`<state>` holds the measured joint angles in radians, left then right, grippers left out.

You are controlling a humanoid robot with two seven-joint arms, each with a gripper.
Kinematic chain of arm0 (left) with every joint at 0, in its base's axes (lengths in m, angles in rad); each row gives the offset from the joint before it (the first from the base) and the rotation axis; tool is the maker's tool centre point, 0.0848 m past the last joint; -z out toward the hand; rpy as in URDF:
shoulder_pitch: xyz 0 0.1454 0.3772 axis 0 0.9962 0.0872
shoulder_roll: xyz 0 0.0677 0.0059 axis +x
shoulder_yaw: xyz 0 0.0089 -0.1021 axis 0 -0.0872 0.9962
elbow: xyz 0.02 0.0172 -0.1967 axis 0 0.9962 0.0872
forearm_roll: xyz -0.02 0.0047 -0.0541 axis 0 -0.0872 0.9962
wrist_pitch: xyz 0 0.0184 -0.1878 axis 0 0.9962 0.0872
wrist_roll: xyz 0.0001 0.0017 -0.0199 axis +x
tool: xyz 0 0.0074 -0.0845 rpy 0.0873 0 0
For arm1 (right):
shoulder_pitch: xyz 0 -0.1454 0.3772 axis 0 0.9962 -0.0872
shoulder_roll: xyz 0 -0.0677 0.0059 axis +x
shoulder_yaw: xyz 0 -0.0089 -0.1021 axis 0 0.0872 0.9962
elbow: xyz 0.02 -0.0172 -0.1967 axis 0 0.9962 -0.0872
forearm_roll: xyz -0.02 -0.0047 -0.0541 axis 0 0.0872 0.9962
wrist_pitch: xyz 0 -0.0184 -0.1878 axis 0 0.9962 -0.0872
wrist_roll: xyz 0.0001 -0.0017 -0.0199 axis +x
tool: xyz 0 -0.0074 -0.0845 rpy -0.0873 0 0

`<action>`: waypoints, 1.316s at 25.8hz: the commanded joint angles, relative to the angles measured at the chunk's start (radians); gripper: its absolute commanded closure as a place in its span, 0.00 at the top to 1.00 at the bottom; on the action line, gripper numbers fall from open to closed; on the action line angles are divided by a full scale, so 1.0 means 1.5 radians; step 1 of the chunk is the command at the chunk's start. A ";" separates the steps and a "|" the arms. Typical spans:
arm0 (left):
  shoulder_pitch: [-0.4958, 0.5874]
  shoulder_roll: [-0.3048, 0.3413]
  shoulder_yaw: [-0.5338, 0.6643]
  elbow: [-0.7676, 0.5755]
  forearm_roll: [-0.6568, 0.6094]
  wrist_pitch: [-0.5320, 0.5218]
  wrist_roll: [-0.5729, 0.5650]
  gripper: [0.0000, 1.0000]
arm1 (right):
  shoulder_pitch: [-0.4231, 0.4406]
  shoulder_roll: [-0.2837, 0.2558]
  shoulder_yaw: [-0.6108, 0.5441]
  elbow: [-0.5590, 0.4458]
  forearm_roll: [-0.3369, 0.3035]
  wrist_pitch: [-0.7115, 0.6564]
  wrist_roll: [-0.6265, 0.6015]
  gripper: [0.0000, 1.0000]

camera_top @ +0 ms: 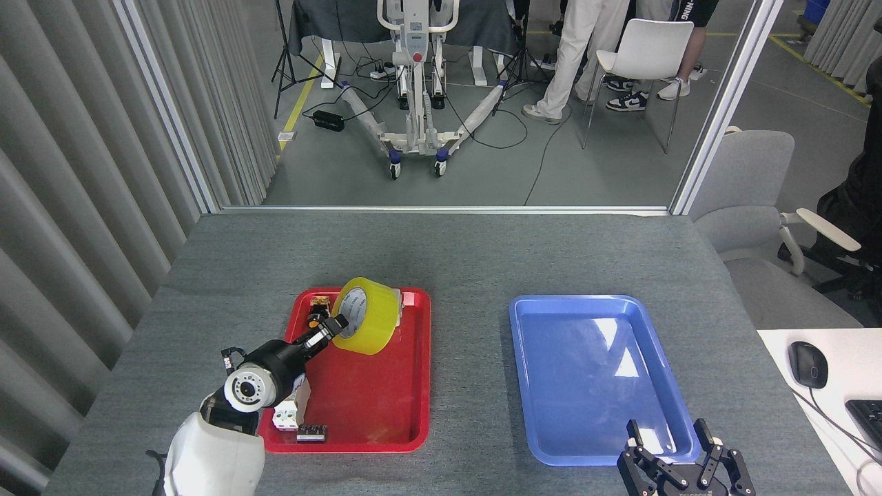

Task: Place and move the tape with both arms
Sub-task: 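Lift the tape with the left gripper and carry it toward the near table edge, then lower the tape onto the table between the trays and reach the right gripper toward it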

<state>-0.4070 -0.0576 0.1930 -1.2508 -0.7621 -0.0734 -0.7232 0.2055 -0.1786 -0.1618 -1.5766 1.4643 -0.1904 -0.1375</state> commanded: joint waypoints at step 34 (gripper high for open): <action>0.294 -0.038 0.034 -0.124 0.436 -0.345 -0.306 0.10 | -0.274 -0.421 0.652 -0.059 -0.238 -0.084 -0.133 0.99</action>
<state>-0.0012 -0.1155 0.2745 -1.4164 -0.0996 -0.5648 -1.1978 -0.2039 -0.8180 0.8113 -1.6649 1.0690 -0.2973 -0.3540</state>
